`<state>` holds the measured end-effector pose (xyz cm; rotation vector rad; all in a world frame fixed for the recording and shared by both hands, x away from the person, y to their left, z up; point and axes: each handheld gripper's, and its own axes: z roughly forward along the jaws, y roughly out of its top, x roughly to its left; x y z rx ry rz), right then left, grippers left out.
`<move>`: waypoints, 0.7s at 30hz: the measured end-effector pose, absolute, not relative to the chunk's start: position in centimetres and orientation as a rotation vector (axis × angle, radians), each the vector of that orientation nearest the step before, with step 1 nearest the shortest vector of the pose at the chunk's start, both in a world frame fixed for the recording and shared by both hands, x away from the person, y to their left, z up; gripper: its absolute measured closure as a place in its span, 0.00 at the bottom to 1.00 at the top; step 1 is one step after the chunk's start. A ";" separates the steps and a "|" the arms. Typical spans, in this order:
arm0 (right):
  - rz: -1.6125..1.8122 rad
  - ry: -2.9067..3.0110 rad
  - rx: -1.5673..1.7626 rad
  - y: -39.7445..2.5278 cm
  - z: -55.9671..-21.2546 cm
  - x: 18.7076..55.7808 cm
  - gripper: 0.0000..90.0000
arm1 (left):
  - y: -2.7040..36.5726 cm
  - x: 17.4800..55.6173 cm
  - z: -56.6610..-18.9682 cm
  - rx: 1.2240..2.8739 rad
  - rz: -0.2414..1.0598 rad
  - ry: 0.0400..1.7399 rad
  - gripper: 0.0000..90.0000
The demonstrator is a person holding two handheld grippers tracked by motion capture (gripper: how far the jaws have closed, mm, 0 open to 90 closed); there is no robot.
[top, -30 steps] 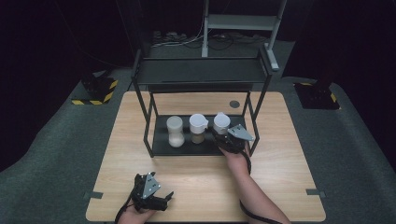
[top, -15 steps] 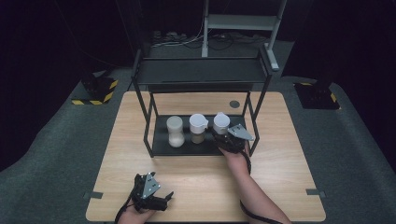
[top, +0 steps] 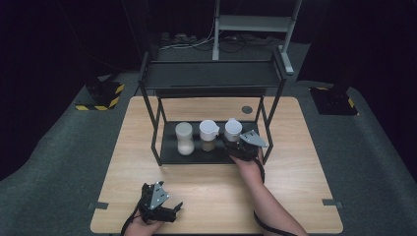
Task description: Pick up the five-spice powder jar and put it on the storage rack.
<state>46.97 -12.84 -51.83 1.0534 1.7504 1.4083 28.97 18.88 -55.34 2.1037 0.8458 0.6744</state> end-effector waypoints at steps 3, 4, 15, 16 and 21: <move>1.413 1.740 1.057 -12.9 -51.6 46.8 0.10 | 18.9 29.0 -55.3 2.103 0.674 0.846 0.01; 1.410 1.741 1.056 -12.9 -51.5 46.7 0.09 | 18.9 29.0 -55.3 2.104 0.676 0.846 0.01; 1.437 1.743 1.038 -13.1 -50.5 46.2 0.00 | 18.8 29.0 -55.4 2.112 0.674 0.847 0.01; 1.436 1.747 1.030 -13.1 -50.4 46.1 0.00 | 18.8 29.0 -55.4 2.111 0.674 0.848 0.01; 1.440 1.761 1.023 -13.0 -49.9 45.5 0.00 | 18.9 29.0 -55.4 2.105 0.671 0.856 0.01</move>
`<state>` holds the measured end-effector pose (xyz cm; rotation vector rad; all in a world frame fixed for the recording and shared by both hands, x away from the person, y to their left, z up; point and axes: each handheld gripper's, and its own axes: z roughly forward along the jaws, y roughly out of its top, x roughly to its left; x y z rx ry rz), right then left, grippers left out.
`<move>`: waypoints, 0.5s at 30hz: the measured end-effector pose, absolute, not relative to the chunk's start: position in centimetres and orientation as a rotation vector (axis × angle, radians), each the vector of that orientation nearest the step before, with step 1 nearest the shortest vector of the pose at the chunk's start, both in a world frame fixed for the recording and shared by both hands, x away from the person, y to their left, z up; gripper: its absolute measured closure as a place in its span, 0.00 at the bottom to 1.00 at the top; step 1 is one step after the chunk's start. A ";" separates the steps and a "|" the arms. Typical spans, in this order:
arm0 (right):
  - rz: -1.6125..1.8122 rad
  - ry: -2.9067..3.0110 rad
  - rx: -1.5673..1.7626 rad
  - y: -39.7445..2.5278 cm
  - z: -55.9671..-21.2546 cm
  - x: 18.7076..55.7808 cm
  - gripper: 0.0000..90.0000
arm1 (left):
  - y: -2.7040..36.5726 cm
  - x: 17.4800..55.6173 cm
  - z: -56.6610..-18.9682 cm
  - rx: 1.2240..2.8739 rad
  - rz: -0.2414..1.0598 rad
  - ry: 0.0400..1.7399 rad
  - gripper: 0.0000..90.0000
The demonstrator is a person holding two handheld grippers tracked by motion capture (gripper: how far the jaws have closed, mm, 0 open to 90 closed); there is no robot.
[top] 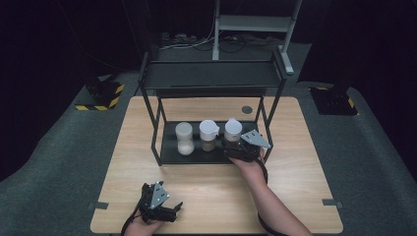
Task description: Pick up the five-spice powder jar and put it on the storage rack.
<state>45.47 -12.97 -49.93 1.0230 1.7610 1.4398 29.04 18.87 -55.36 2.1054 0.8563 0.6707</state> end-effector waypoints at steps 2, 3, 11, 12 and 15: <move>1.442 1.760 1.022 -13.0 -49.9 45.4 0.00 | 18.9 29.1 -55.4 2.102 0.671 0.859 0.01; 1.445 1.763 1.013 -13.0 -49.6 45.1 0.00 | 18.8 29.0 -55.4 2.104 0.675 0.860 0.01; 1.453 1.779 1.001 -13.3 -48.8 44.1 0.00 | 19.0 29.2 -55.4 2.091 0.653 0.878 0.01; 1.453 1.779 1.001 -13.3 -48.8 44.1 0.00 | 19.0 29.2 -55.3 2.090 0.649 0.878 0.01; 1.444 1.769 0.988 -13.2 -48.4 43.7 0.00 | 19.0 29.1 -55.3 2.092 0.659 0.873 0.01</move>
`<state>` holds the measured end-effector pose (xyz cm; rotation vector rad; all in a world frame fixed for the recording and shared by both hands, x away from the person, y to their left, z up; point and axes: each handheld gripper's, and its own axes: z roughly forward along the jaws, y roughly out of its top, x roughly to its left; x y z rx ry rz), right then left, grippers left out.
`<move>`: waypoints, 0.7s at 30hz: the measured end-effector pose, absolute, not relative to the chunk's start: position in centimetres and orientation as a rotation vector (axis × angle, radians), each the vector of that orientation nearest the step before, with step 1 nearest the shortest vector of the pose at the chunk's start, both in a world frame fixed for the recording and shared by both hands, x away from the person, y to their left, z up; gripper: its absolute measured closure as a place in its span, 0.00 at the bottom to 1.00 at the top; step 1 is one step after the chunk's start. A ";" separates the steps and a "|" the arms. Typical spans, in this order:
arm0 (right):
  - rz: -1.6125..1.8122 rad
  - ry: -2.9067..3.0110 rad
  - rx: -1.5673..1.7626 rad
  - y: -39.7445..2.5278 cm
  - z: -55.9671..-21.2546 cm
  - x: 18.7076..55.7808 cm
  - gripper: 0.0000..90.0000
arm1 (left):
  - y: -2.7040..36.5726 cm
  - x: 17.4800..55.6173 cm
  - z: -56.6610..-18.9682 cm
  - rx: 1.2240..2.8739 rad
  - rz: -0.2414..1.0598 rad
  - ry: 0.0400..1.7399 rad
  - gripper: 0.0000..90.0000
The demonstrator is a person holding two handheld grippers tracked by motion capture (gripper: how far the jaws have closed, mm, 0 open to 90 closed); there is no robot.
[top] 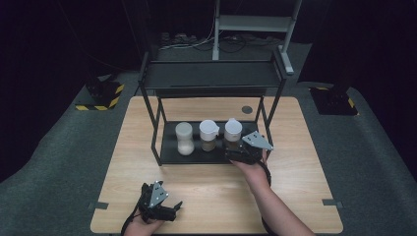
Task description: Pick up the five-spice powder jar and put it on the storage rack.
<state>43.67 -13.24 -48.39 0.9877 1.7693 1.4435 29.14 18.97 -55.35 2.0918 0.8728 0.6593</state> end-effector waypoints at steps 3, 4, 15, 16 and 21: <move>1.444 1.766 0.982 -13.2 -48.0 43.3 0.00 | 18.9 29.0 -55.3 2.102 0.672 0.859 0.01; 1.440 1.768 0.980 -13.2 -47.8 43.1 0.00 | 18.9 29.0 -55.4 2.106 0.670 0.857 0.01; 1.437 1.768 0.951 -13.8 -46.8 41.4 0.00 | 18.8 29.0 -55.4 2.112 0.670 0.857 0.01; 1.429 1.766 0.942 -14.0 -46.6 41.2 0.00 | 18.8 29.0 -55.4 2.113 0.668 0.857 0.01; 1.430 1.767 0.939 -14.6 -46.3 40.4 0.00 | 18.8 29.0 -55.4 2.117 0.675 0.854 0.01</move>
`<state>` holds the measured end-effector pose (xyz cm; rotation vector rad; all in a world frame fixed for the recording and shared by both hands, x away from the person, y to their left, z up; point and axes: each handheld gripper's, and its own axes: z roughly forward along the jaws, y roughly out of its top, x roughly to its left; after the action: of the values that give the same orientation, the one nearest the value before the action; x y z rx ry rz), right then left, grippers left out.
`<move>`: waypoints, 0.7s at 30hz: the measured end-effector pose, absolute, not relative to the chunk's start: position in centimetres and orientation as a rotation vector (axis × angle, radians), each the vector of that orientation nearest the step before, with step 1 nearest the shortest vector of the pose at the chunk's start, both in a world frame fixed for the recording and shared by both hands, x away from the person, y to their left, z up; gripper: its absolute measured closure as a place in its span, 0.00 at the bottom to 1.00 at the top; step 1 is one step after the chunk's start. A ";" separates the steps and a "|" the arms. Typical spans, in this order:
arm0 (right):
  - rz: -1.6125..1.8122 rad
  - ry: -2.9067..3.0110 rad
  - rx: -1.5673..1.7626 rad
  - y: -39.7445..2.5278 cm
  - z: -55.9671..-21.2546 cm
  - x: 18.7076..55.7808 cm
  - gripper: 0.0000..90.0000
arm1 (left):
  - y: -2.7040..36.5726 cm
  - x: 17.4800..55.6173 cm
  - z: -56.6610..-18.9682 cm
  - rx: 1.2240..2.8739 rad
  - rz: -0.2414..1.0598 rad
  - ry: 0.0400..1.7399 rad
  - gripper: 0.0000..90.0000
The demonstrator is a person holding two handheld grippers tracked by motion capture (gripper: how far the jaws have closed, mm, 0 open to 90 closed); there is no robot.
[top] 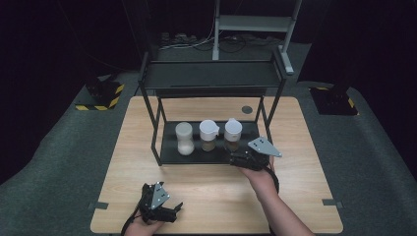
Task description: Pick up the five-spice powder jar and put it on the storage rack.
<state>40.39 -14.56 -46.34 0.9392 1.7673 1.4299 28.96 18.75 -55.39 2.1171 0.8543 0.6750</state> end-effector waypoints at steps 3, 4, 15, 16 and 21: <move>1.428 1.769 0.936 -14.8 -46.3 40.0 0.00 | 18.7 29.0 -55.4 2.114 0.675 0.856 0.01; 1.431 1.768 0.933 -15.0 -46.3 39.8 0.00 | 18.7 29.0 -55.4 2.114 0.674 0.857 0.01; 1.416 1.786 0.914 -16.3 -47.2 37.6 0.00 | 18.7 29.0 -55.4 2.120 0.675 0.855 0.01; 1.415 1.788 0.909 -16.4 -47.3 37.3 0.00 | 18.7 29.0 -55.4 2.120 0.675 0.856 0.01; 1.401 1.817 0.887 -17.1 -47.9 35.8 0.00 | 18.7 29.0 -55.4 2.118 0.674 0.859 0.01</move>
<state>35.84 -17.10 -47.89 0.8874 1.8173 1.4005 29.01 18.71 -55.41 2.1176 0.8587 0.6736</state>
